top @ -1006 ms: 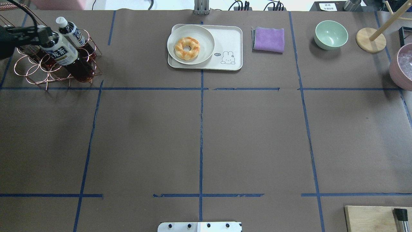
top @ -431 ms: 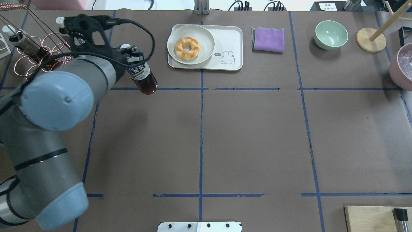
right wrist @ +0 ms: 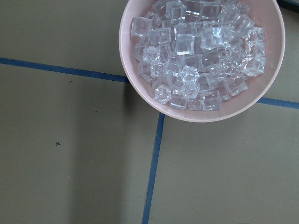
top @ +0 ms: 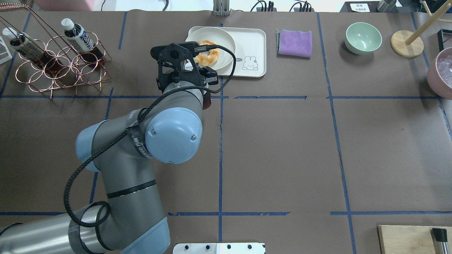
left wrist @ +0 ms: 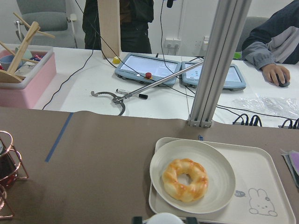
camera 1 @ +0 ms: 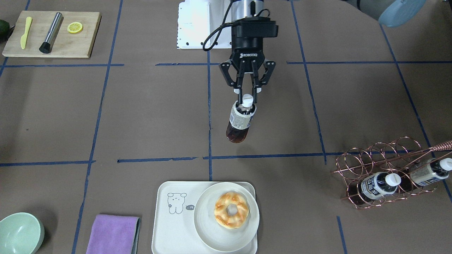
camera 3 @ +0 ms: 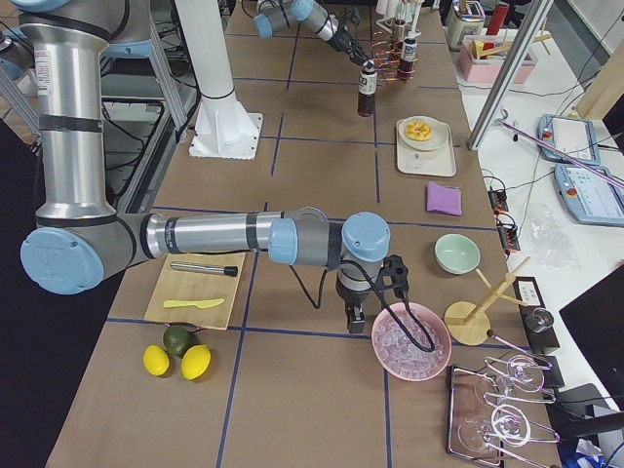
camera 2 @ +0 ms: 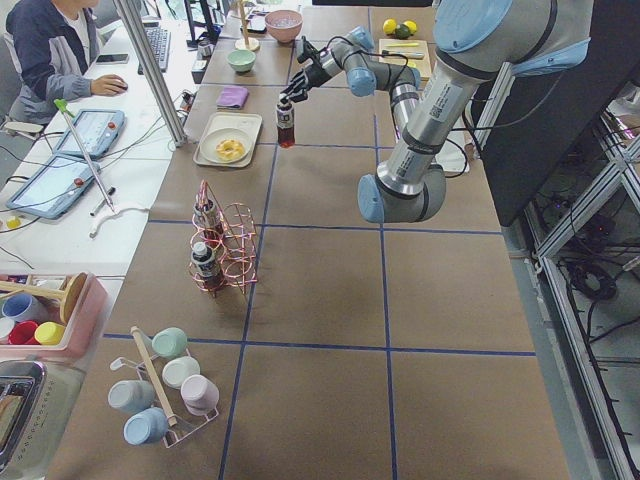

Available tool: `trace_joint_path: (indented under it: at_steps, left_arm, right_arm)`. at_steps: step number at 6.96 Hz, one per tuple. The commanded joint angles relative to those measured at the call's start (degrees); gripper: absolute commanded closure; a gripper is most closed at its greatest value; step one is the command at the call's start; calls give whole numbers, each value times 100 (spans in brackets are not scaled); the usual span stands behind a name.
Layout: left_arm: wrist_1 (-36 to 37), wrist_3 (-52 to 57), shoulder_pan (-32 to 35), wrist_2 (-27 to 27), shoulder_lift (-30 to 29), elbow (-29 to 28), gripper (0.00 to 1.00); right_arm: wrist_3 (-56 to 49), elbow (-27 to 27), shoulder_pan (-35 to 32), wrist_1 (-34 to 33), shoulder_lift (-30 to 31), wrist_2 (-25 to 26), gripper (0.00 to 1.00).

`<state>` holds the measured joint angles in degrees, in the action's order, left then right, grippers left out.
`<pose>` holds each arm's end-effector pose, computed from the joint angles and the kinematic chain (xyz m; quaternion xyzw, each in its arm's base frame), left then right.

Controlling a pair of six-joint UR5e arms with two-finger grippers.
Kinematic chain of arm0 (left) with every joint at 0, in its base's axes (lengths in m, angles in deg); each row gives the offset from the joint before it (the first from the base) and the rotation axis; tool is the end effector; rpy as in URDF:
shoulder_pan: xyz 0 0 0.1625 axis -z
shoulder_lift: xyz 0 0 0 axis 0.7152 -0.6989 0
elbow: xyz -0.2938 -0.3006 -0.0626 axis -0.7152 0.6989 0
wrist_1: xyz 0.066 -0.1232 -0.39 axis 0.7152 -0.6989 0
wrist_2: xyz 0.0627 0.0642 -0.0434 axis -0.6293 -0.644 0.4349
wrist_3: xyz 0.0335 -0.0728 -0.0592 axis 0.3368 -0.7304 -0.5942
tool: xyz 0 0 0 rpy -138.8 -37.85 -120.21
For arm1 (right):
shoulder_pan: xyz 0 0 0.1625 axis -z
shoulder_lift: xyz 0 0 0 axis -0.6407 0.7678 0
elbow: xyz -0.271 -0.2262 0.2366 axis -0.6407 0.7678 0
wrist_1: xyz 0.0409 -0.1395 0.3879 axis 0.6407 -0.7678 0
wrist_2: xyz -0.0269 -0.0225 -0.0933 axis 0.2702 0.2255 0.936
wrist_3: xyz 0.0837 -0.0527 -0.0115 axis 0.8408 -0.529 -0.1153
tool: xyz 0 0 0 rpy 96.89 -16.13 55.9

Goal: Place tea on tray
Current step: 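Carry the bottle toward the tray and lower it just nearer the robot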

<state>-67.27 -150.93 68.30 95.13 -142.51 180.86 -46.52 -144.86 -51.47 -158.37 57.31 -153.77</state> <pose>0.4950 -0.4146 0.0914 0.3952 0.3473 -0.2231 0.8206 0.0744 -0.4779 0.6193 0.0284 -0.3789 -0.0711 0.9223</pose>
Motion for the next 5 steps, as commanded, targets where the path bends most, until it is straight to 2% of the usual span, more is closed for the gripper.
trace_joint_path:
  at_steps: [1, 5]
  left_arm:
    - [8, -66, -207, -163, -367, -612, 96]
    - [-9, -57, -357, -154, -518, -940, 84]
  right_arm:
    - [0, 7, 0, 0, -1, 0, 0]
    - [0, -2, 0, 0, 8, 0, 0]
